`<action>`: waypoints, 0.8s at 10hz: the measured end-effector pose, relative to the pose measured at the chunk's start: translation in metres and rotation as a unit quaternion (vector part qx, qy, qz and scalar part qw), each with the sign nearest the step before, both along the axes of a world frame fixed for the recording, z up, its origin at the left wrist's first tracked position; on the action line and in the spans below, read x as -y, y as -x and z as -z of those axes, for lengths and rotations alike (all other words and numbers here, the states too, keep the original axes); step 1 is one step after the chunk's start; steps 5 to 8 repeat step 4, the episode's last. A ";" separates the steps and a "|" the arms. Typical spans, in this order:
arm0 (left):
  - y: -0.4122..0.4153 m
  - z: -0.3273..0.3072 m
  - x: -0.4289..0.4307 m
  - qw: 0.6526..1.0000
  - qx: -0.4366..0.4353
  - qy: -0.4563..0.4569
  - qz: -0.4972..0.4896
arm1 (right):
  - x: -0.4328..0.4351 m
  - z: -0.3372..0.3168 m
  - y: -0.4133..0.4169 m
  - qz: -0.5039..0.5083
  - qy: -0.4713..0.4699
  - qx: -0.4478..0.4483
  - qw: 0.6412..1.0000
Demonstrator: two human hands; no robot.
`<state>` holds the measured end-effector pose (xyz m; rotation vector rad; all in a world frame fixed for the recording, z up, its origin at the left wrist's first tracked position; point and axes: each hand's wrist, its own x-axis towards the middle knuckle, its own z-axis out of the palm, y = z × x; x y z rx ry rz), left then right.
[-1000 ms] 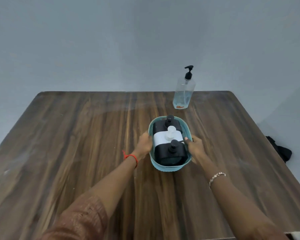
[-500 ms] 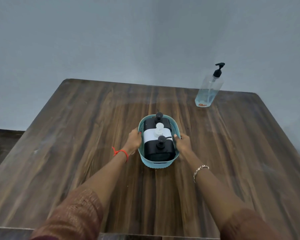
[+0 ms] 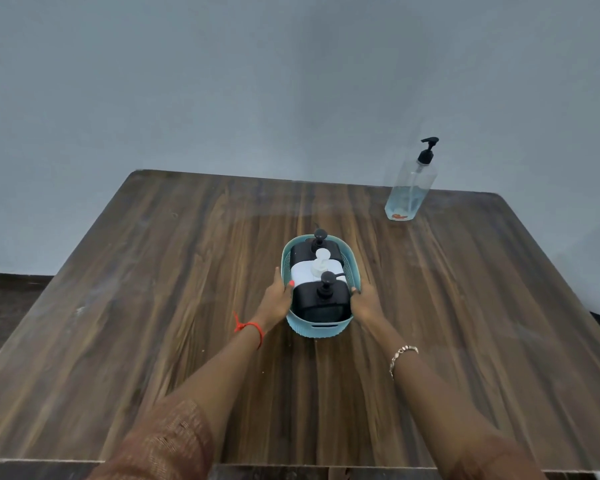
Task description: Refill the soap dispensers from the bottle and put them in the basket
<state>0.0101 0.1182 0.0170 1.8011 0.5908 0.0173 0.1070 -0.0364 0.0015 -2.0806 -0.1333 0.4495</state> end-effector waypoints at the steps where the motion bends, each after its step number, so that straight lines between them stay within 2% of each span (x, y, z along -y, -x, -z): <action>1: 0.015 -0.004 0.004 0.998 -0.023 -0.040 0.041 | 0.007 -0.006 0.015 -0.016 0.002 0.010 1.000; 2: 0.027 -0.005 0.007 0.994 -0.041 -0.070 0.073 | 0.018 -0.014 0.033 -0.038 -0.002 0.023 0.999; 3: 0.042 -0.009 0.016 0.995 -0.025 -0.087 0.051 | 0.030 -0.023 0.056 -0.029 0.018 0.093 0.995; 4: 0.059 0.005 0.034 0.981 -0.013 -0.192 0.026 | 0.045 -0.015 0.079 -0.042 0.089 0.143 0.985; 8: 0.059 0.005 0.034 0.981 -0.013 -0.192 0.026 | 0.045 -0.015 0.079 -0.042 0.089 0.143 0.985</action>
